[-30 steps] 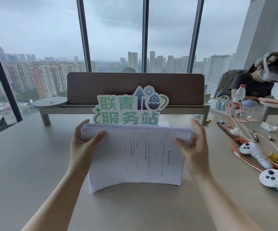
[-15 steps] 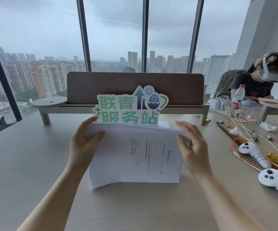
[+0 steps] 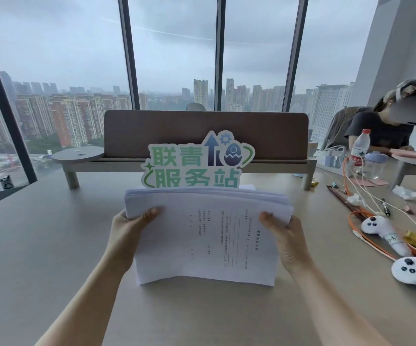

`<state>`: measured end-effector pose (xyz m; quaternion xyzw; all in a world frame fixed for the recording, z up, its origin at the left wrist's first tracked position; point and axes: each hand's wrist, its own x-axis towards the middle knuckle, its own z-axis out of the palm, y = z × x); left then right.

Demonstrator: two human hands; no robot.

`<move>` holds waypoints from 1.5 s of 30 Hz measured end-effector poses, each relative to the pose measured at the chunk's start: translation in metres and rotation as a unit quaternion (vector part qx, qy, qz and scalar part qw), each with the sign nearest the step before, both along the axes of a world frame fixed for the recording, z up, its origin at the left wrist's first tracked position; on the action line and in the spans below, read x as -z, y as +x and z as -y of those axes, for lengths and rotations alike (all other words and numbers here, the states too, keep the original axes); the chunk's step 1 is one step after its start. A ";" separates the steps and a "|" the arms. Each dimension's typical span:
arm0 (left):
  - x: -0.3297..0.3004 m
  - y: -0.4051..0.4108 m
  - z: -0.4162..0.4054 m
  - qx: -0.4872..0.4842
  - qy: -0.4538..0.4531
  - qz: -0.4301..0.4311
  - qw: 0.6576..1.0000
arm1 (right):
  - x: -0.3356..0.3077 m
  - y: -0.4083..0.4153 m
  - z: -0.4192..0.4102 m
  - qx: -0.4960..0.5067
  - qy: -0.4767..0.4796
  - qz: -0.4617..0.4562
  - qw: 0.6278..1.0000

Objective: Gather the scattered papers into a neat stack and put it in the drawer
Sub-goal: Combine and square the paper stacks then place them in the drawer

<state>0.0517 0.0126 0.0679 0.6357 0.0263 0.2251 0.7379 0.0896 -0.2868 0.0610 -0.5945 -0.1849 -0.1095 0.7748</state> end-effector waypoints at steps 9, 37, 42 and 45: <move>0.030 -0.012 0.002 0.021 0.019 -0.038 0.999 | 0.024 -0.013 -0.002 -0.010 0.000 -0.076 0.997; -0.002 -0.018 0.007 -0.090 0.049 0.091 0.991 | -0.016 -0.012 -0.002 0.205 -0.180 0.158 0.949; -0.026 -0.015 0.000 -0.153 0.241 0.148 0.947 | -0.023 -0.007 -0.004 0.268 -0.318 0.249 0.875; -0.025 -0.014 -0.004 -0.145 0.282 0.156 0.936 | -0.022 -0.006 -0.002 0.287 -0.320 0.251 0.867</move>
